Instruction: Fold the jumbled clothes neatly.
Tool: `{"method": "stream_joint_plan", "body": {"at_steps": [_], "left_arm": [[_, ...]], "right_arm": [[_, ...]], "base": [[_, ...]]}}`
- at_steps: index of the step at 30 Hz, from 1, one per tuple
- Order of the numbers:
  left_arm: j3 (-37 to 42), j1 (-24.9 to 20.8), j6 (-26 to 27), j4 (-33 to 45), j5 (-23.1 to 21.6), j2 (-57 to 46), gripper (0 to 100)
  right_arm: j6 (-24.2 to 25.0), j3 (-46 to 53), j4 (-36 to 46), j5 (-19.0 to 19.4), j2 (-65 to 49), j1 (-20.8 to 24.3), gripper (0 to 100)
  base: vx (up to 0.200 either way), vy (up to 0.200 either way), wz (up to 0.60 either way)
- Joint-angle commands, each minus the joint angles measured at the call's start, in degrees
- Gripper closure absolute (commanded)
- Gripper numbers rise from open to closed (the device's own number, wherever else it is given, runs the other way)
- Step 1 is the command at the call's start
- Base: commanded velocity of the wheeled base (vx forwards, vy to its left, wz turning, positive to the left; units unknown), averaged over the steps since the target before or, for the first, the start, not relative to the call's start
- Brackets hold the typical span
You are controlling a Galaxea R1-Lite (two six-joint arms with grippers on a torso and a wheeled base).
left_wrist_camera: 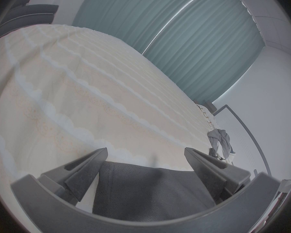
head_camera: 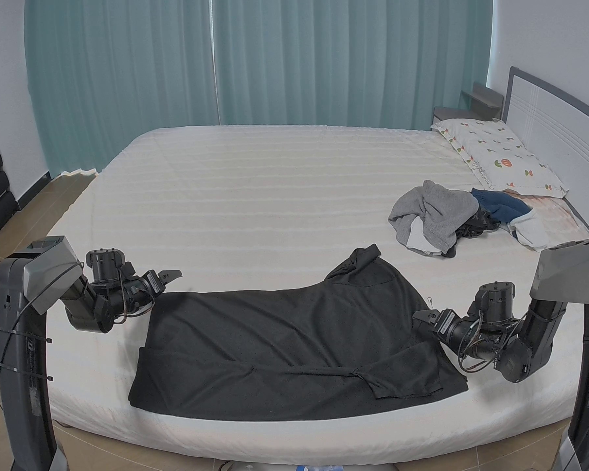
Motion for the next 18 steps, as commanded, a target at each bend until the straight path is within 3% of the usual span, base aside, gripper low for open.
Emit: {"method": "stream_joint_plan", "body": {"at_steps": [1,18], "left_arm": [[2.5,0.2,0.0,-1.7,0.2,-0.2,0],[4.8,0.8,0.1,-2.2,0.4,-0.7,0]], "right_arm": [[-0.1,0.4,0.0,0.0,-0.1,0.2,0],[-0.1,0.6,-0.1,0.0,-0.2,0.3,0]], "base": [[0.0,0.0,0.0],[0.0,0.0,0.0]]}}
